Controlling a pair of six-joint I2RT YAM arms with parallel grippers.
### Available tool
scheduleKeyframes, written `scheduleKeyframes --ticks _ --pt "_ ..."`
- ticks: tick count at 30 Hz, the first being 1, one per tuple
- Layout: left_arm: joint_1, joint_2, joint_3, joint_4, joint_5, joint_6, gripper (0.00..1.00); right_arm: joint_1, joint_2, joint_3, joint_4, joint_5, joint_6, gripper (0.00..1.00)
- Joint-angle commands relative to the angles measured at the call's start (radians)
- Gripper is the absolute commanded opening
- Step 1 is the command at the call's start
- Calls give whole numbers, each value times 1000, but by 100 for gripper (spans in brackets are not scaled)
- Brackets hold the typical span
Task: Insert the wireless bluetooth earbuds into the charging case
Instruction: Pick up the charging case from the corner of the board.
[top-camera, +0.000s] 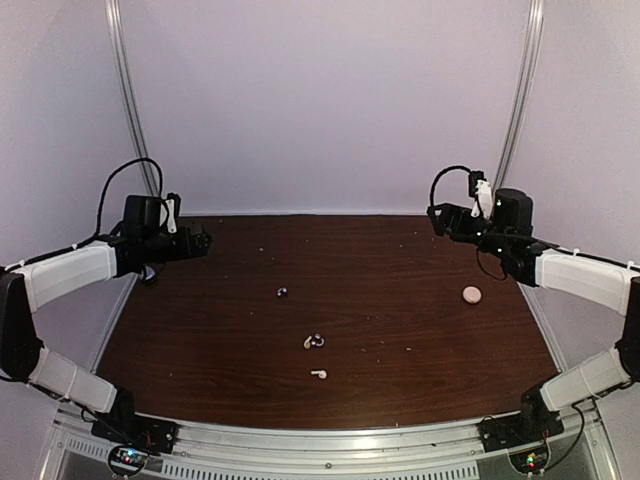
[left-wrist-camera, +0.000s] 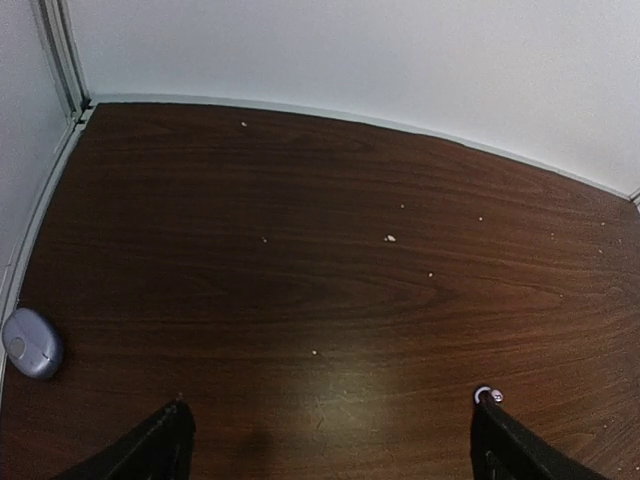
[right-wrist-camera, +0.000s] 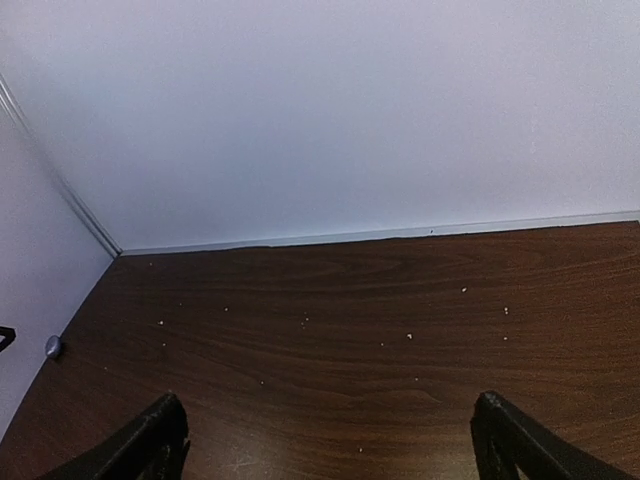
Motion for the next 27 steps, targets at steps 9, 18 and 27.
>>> scheduleKeyframes --ticks 9,18,27 --pt "81 9 3 -57 -129 -107 98 53 -43 -55 -89 52 -79 100" --pt "293 116 88 -170 -147 -159 98 56 -60 -72 -105 30 -104 100" --pt "374 337 225 -269 -195 -199 95 54 -77 -93 -82 -8 -69 100"
